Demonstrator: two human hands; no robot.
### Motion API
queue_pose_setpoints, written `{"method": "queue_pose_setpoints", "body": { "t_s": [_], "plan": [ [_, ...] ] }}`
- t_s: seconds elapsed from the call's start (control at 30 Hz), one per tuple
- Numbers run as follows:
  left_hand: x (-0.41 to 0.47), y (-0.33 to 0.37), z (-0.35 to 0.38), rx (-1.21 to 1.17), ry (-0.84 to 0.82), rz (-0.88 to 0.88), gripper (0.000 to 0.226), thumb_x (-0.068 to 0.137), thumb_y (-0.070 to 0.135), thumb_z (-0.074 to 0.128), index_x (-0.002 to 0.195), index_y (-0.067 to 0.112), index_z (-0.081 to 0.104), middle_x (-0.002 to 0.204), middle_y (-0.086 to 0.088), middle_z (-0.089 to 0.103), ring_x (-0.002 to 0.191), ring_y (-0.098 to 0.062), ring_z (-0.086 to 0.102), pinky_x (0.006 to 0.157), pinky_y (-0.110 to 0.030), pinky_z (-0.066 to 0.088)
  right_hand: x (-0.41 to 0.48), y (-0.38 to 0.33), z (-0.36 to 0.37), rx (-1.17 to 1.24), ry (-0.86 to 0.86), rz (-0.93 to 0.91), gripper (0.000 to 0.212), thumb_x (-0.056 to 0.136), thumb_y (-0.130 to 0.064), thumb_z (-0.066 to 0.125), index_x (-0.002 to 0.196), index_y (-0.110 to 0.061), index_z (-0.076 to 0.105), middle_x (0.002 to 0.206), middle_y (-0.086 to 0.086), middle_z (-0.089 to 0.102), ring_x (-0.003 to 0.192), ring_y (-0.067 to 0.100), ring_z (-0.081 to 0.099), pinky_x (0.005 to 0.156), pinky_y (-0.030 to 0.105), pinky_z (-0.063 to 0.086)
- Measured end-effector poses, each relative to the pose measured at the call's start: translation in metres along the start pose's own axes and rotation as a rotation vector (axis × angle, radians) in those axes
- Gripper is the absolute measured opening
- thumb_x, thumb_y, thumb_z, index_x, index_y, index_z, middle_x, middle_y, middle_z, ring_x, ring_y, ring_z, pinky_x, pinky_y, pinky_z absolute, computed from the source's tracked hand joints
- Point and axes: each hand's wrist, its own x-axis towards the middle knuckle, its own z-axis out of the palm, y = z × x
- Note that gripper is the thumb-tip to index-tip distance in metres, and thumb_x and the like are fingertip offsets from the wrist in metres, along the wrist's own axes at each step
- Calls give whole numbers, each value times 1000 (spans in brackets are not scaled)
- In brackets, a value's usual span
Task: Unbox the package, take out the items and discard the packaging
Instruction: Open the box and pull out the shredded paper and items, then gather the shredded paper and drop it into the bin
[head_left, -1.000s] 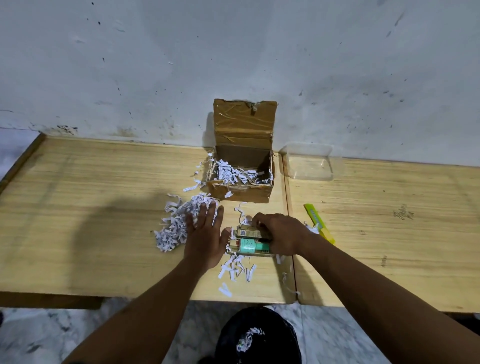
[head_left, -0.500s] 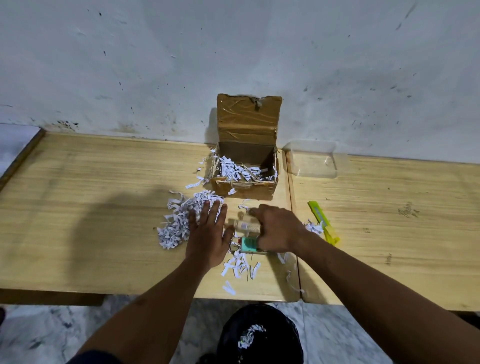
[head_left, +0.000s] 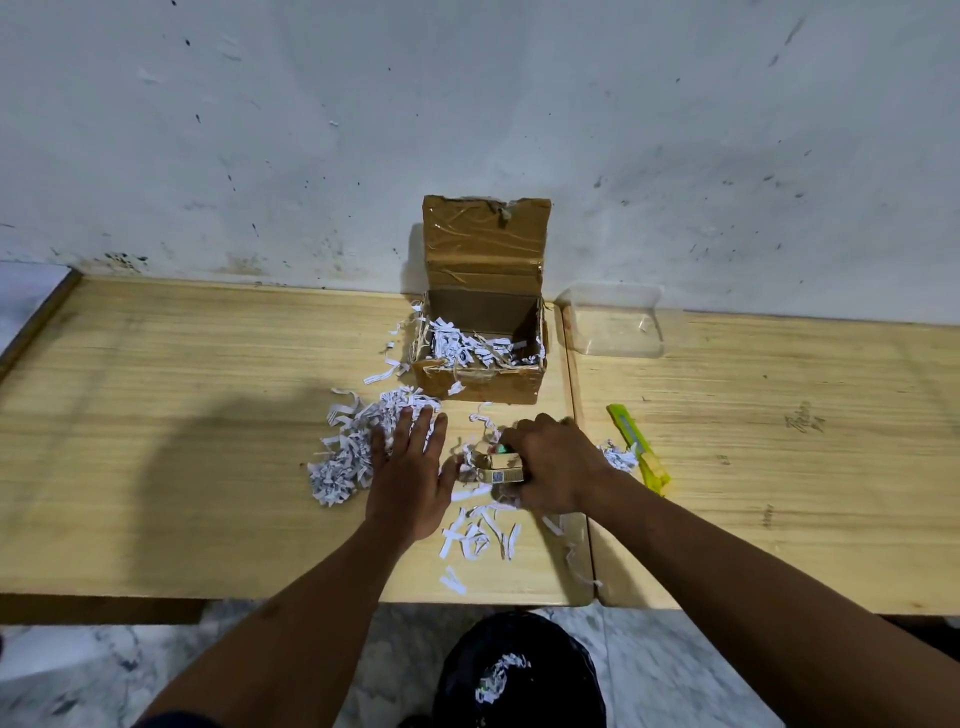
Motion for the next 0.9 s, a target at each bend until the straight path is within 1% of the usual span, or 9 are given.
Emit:
{"method": "queue_pose_setpoints", "body": {
  "t_s": [0.13, 0.27, 0.4, 0.5, 0.6, 0.67, 0.77, 0.83, 0.9],
  "plan": [
    [1, -1, 2, 2, -6, -5, 64, 97, 52, 22, 153, 22, 27, 162, -2, 25, 152, -24, 8, 119, -59, 4, -6, 14, -3, 357, 67, 60, 45, 74, -38, 74, 114, -21, 63, 100, 1, 59, 92, 26, 62, 75, 33, 49],
    [2, -1, 4, -12, -1, -12, 64, 96, 54, 24, 152, 22, 28, 161, -1, 26, 152, -23, 8, 119, -58, 4, -23, 39, -13, 538, 272, 237, 43, 71, -26, 72, 113, -27, 65, 102, -4, 73, 91, 22, 68, 75, 32, 53],
    [2, -2, 5, -45, 11, -11, 67, 96, 56, 19, 153, 23, 27, 163, 0, 22, 152, -21, 4, 120, -56, 1, -46, 84, -18, 422, 380, 557, 54, 71, -23, 66, 124, -30, 60, 107, 2, 72, 94, 29, 65, 72, 32, 50],
    [2, -3, 5, -33, -1, -2, 67, 96, 57, 16, 154, 23, 23, 164, 0, 17, 152, -21, -1, 120, -55, -4, -65, 121, -12, 302, 323, 803, 39, 76, -37, 66, 113, -28, 60, 97, 3, 68, 89, 31, 63, 65, 31, 43],
    [2, -4, 5, -55, -7, -6, 69, 95, 58, 14, 155, 24, 20, 164, 1, 13, 151, -18, -7, 120, -54, -6, -85, 150, -1, 218, 257, 977, 26, 81, -31, 63, 103, -20, 57, 97, 7, 66, 92, 33, 64, 65, 33, 42],
    [1, -3, 4, -73, -10, -7, 70, 94, 59, 14, 155, 25, 19, 165, 2, 11, 151, -16, -10, 120, -53, -7, -95, 160, 5, 188, 250, 1061, 25, 87, -26, 59, 109, -15, 54, 104, 12, 65, 97, 35, 63, 71, 37, 47],
    [1, -2, 0, -79, -32, -14, 72, 93, 60, 11, 156, 26, 15, 165, 3, 6, 150, -14, -13, 120, -50, -11, -98, 156, 12, 234, 315, 1090, 60, 86, -29, 61, 139, -15, 36, 118, 15, 59, 109, 37, 58, 84, 46, 48],
    [1, -1, -1, -77, -34, -19, 72, 93, 61, 10, 156, 26, 14, 165, 3, 5, 150, -14, -14, 120, -48, -12, -96, 148, 17, 259, 347, 1073, 92, 83, -44, 64, 153, -20, 11, 138, 13, 48, 123, 36, 50, 96, 53, 42],
    [1, -1, -2, -71, -31, -18, 72, 93, 61, 10, 156, 26, 15, 165, 3, 5, 150, -15, -13, 120, -48, -12, -93, 143, 24, 240, 336, 1062, 103, 80, -66, 57, 155, -28, -4, 158, 10, 26, 141, 33, 32, 106, 60, 29]
  ]
}}
